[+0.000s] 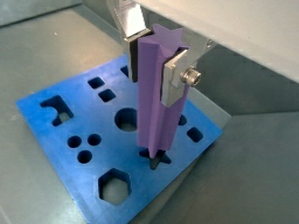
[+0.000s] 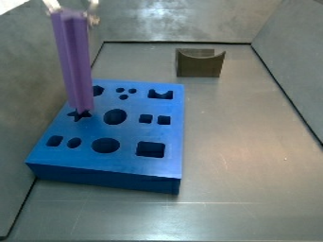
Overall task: Pick up the star object. Move up. Move to above the board. Insert the star object.
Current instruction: Insert the star object.
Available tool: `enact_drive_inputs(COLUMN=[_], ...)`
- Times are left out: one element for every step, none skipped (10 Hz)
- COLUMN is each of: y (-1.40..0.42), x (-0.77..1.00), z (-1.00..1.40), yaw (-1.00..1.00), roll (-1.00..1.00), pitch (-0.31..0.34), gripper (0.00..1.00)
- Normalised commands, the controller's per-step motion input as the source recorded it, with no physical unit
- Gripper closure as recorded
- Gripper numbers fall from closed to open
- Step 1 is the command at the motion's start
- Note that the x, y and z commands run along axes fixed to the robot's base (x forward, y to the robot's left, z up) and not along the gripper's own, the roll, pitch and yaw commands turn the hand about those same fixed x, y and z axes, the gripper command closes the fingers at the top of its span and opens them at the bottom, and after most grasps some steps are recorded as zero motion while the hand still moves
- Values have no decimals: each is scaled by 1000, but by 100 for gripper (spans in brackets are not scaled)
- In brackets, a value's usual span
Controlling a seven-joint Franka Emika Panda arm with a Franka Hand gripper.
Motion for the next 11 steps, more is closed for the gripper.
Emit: enact_drive_inputs(y=[0,0,0,0,149,243,0,140,266,137,0], x=[0,0,0,0,-320,-397,0,740,797,526,0], z=[-57,-480,-306,-31,-186,-86,0,263,357,220,-140], yaw=[0,-157,-77,0,0,0,0,-143,-160,-123,0], roll=[14,51,6,0,61,49,0,-206,-214,-124,0], pitch=[7,126,143,0,33,17,-4,0,0,0,0], gripper=[100,100,100,100,100,100,100,100,100,100,100])
